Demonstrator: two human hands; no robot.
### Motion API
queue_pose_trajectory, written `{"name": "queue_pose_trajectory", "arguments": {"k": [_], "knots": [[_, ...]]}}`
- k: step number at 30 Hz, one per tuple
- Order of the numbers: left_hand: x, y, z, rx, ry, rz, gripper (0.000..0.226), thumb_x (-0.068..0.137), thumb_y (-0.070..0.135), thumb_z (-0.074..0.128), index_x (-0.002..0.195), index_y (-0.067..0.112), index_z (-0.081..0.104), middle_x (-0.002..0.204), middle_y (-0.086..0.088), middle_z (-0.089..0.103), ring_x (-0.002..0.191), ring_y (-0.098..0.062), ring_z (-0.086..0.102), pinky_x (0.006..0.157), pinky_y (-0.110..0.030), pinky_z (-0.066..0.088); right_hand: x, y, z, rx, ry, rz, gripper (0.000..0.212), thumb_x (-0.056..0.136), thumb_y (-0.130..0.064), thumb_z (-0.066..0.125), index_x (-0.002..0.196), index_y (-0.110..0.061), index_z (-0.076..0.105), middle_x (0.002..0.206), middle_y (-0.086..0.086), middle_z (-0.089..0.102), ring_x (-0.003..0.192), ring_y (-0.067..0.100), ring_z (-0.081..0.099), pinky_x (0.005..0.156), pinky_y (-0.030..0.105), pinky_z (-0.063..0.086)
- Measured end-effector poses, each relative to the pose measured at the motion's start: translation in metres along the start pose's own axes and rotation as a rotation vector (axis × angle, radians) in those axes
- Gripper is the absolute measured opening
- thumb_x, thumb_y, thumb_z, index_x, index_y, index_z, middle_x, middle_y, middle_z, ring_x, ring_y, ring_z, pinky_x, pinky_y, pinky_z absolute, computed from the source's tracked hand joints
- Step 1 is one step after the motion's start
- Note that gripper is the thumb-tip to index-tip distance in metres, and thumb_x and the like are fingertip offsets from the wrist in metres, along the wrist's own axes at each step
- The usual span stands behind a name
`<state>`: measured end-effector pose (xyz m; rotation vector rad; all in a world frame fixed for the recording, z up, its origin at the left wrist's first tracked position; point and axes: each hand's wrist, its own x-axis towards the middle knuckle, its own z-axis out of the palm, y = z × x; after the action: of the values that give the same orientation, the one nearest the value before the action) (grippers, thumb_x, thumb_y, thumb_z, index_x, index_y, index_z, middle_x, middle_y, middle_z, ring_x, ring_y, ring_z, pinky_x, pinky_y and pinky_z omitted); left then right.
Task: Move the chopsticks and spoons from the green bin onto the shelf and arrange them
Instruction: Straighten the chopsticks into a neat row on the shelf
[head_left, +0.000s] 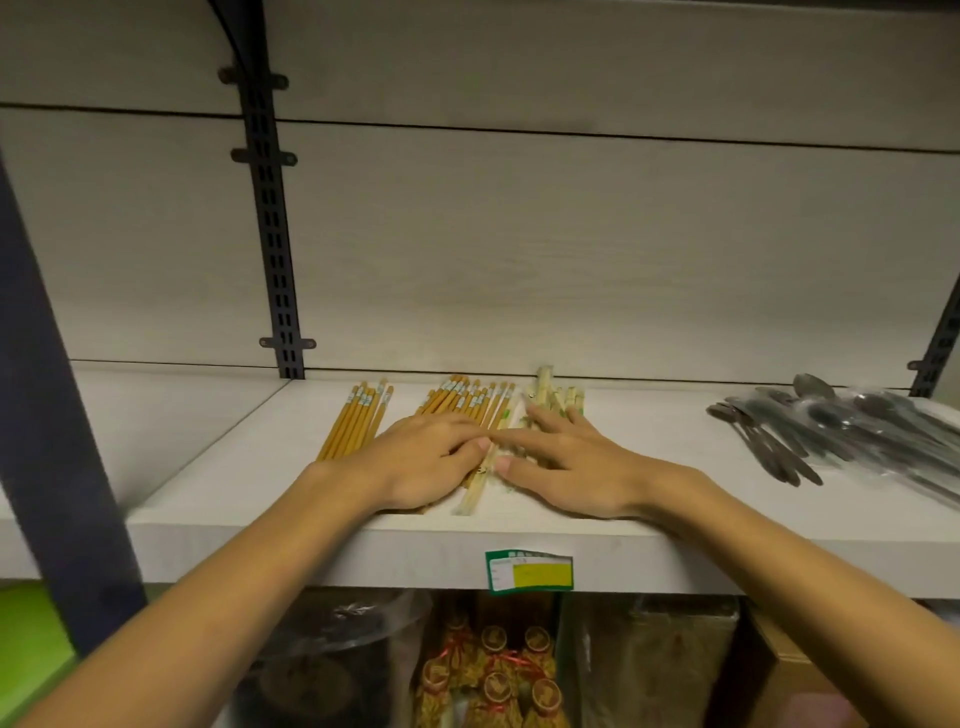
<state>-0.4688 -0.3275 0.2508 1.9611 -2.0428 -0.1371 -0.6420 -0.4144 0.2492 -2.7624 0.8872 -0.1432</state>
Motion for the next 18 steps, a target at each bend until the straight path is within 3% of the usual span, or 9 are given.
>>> {"name": "queue_pose_trajectory", "arguments": {"k": [6,10,13,16,18], "knots": [[-0.013,-0.019,-0.010,-0.058,0.023,0.039,0.041,0.102,0.034,0.035,0.139,0.023,0.048,0.145,0.006,0.045,0.134,-0.009,0.035,0.099,-0.014,0.020,0.016,-0.017,0.007,-0.054,-0.023,0.076,0.064,0.090,-0.070,0.030,0.148,-0.051,0.012,0.163,-0.003,0.002,0.149,0.029,-0.007,0.119,0.053,0.003],[-0.020,-0.041,-0.015,0.002,0.092,-0.007,0.040,0.099,0.039,0.041,0.138,0.029,0.048,0.148,0.005,0.041,0.138,-0.013,0.032,0.111,-0.028,0.024,0.017,-0.023,0.005,-0.058,-0.069,0.114,0.063,0.090,-0.071,0.026,0.148,-0.051,0.013,0.163,-0.004,-0.004,0.148,0.029,-0.012,0.119,0.054,-0.001],[-0.026,-0.052,-0.016,0.126,0.000,-0.127,0.052,0.099,0.052,0.028,0.147,0.034,0.029,0.159,0.006,0.020,0.146,-0.017,0.015,0.119,-0.043,0.010,0.015,-0.023,0.005,-0.071,-0.049,0.109,0.062,0.090,-0.071,0.025,0.148,-0.050,0.016,0.163,-0.005,-0.002,0.149,0.027,-0.009,0.119,0.052,0.001],[-0.032,-0.053,-0.017,0.076,-0.074,-0.199,0.059,0.098,0.057,0.018,0.151,0.035,0.011,0.161,0.010,0.005,0.148,-0.015,0.006,0.118,-0.046,0.003,0.009,-0.020,0.002,-0.048,0.007,0.090,0.059,0.092,-0.067,0.028,0.147,-0.046,0.026,0.162,-0.006,0.006,0.149,0.021,-0.002,0.119,0.041,0.002],[-0.034,-0.054,-0.017,0.053,-0.072,-0.213,0.060,0.098,0.056,0.016,0.152,0.031,0.009,0.161,0.009,0.003,0.148,-0.014,0.004,0.118,-0.043,0.004,0.003,-0.012,0.000,-0.034,0.035,0.081,0.056,0.093,-0.064,0.030,0.145,-0.042,0.034,0.161,-0.006,0.014,0.149,0.015,0.003,0.118,0.037,0.006]]}}
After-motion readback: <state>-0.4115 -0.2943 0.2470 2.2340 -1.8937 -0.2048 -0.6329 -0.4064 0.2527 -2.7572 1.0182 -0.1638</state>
